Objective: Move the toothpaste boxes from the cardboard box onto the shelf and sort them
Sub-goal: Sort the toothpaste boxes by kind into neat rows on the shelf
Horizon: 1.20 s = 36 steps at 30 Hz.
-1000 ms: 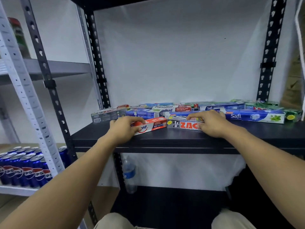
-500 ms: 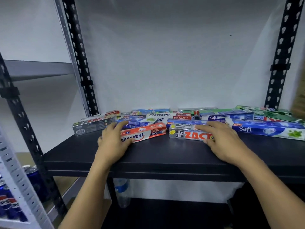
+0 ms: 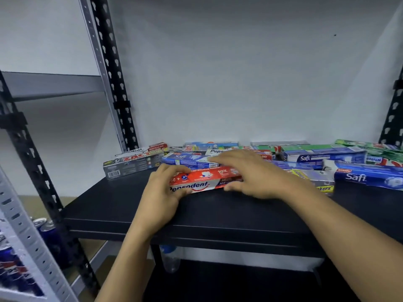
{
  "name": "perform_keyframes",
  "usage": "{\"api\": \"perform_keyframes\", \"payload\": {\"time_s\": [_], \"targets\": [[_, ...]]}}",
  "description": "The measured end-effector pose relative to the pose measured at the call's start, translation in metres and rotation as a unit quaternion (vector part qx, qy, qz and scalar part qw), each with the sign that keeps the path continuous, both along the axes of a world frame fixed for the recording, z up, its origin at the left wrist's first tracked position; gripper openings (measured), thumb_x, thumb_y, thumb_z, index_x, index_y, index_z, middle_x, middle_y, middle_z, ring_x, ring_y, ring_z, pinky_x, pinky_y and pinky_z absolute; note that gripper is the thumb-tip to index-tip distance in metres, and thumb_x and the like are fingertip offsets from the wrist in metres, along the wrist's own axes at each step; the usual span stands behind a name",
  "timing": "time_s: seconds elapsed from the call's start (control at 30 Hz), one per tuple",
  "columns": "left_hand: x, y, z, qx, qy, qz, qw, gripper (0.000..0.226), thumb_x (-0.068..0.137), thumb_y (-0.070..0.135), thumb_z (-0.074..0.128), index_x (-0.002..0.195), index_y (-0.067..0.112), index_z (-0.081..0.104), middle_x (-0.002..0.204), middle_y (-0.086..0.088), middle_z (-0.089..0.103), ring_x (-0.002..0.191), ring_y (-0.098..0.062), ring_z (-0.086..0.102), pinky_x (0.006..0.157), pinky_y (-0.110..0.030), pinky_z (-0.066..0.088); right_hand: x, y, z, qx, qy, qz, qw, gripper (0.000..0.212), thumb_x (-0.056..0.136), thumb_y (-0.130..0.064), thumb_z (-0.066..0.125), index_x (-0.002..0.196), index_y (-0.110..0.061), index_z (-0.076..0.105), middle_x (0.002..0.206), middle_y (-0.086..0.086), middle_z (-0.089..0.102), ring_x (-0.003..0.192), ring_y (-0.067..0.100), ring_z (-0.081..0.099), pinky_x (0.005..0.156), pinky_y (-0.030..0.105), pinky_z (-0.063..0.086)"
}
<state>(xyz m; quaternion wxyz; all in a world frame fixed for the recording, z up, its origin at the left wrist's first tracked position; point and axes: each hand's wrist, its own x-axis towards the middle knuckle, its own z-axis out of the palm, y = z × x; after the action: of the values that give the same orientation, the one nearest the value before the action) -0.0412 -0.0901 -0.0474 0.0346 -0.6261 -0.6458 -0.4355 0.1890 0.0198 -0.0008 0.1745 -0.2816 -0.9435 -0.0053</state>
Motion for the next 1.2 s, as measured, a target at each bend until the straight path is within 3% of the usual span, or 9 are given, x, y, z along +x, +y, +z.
{"api": "perform_keyframes", "payload": {"time_s": [0.13, 0.3, 0.4, 0.63, 0.7, 0.83, 0.9, 1.1, 1.2], "targets": [[-0.005, 0.001, 0.0, 0.059, -0.074, -0.02, 0.995, 0.048, 0.077, 0.019, 0.084, 0.114, 0.042, 0.061, 0.116, 0.019, 0.058, 0.112, -0.009, 0.059, 0.097, -0.037, 0.051, -0.038, 0.02, 0.01, -0.03, -0.041, 0.052, 0.997, 0.07, 0.09, -0.043, 0.068, 0.15, -0.044, 0.031, 0.153, -0.011, 0.042, 0.139, 0.014, 0.038, 0.114, 0.041, 0.033], [-0.007, 0.006, -0.002, 0.06, -0.136, 0.038, 0.988, 0.078, 0.079, 0.022, 0.083, 0.143, 0.037, 0.039, 0.143, 0.014, 0.048, 0.132, -0.004, 0.045, 0.11, -0.032, 0.041, -0.031, 0.055, 0.019, -0.034, 0.004, 0.05, 0.998, 0.057, 0.09, -0.044, 0.067, 0.141, -0.05, 0.043, 0.13, -0.013, 0.056, 0.118, 0.01, 0.049, 0.099, 0.032, 0.04], [-0.004, 0.009, -0.003, 0.025, -0.107, 0.052, 0.993, 0.077, 0.085, 0.025, 0.077, 0.148, 0.033, 0.033, 0.15, 0.014, 0.041, 0.138, -0.006, 0.037, 0.111, -0.028, 0.034, -0.001, 0.079, 0.023, -0.048, 0.081, 0.005, 0.996, 0.056, 0.088, -0.043, 0.07, 0.139, -0.049, 0.048, 0.114, -0.014, 0.058, 0.106, 0.012, 0.055, 0.091, 0.033, 0.045], [-0.02, 0.049, 0.015, -0.063, 0.076, -0.015, 0.995, 0.065, 0.089, 0.014, 0.069, 0.144, 0.032, 0.041, 0.147, 0.009, 0.042, 0.138, -0.008, 0.038, 0.113, -0.02, 0.024, 0.076, 0.129, 0.014, -0.114, 0.238, -0.114, 0.958, 0.053, 0.088, -0.019, 0.074, 0.133, -0.042, 0.058, 0.123, -0.004, 0.062, 0.104, 0.016, 0.06, 0.084, 0.026, 0.048], [-0.03, 0.075, 0.027, -0.084, 0.136, -0.018, 0.987, 0.069, 0.087, 0.011, 0.069, 0.147, 0.027, 0.039, 0.149, 0.002, 0.041, 0.141, -0.016, 0.035, 0.117, -0.024, 0.021, 0.085, 0.136, 0.013, -0.093, 0.234, -0.15, 0.956, 0.051, 0.088, -0.021, 0.075, 0.132, -0.042, 0.06, 0.124, -0.002, 0.064, 0.103, 0.016, 0.059, 0.088, 0.03, 0.048], [-0.046, 0.118, 0.045, -0.197, 0.232, 0.023, 0.952, 0.085, 0.085, 0.03, 0.073, 0.153, 0.04, 0.022, 0.161, 0.002, 0.023, 0.148, -0.026, 0.02, 0.119, -0.058, 0.018, 0.095, 0.139, 0.01, -0.075, 0.221, -0.217, 0.948, 0.05, 0.087, -0.023, 0.074, 0.131, -0.042, 0.06, 0.123, -0.001, 0.067, 0.1, 0.019, 0.059, 0.092, 0.038, 0.051], [-0.049, 0.128, 0.042, -0.241, 0.253, 0.03, 0.936, 0.078, 0.088, 0.037, 0.069, 0.151, 0.045, 0.024, 0.161, 0.007, 0.023, 0.149, -0.023, 0.017, 0.117, -0.065, 0.009, 0.099, 0.14, 0.009, -0.074, 0.2, -0.258, 0.942, 0.049, 0.085, -0.026, 0.075, 0.129, -0.042, 0.062, 0.125, 0.0, 0.068, 0.105, 0.024, 0.061, 0.093, 0.042, 0.052], [-0.06, 0.127, 0.023, -0.185, 0.245, 0.024, 0.951, 0.06, 0.091, 0.048, 0.062, 0.145, 0.05, 0.035, 0.141, 0.013, 0.038, 0.136, -0.017, 0.034, 0.112, -0.063, 0.018, 0.09, 0.13, 0.015, -0.012, 0.104, -0.406, 0.908, 0.043, 0.088, -0.038, 0.068, 0.129, -0.046, 0.059, 0.126, 0.0, 0.061, 0.12, 0.029, 0.048, 0.101, 0.05, 0.03], [-0.057, 0.119, 0.03, -0.17, 0.225, 0.005, 0.96, 0.057, 0.089, 0.051, 0.064, 0.141, 0.05, 0.041, 0.13, 0.015, 0.041, 0.125, -0.015, 0.042, 0.11, -0.058, 0.027, 0.075, 0.113, 0.023, 0.074, 0.12, -0.372, 0.917, 0.047, 0.09, -0.041, 0.064, 0.135, -0.045, 0.053, 0.13, 0.004, 0.056, 0.126, 0.031, 0.042, 0.107, 0.053, 0.027]]}}
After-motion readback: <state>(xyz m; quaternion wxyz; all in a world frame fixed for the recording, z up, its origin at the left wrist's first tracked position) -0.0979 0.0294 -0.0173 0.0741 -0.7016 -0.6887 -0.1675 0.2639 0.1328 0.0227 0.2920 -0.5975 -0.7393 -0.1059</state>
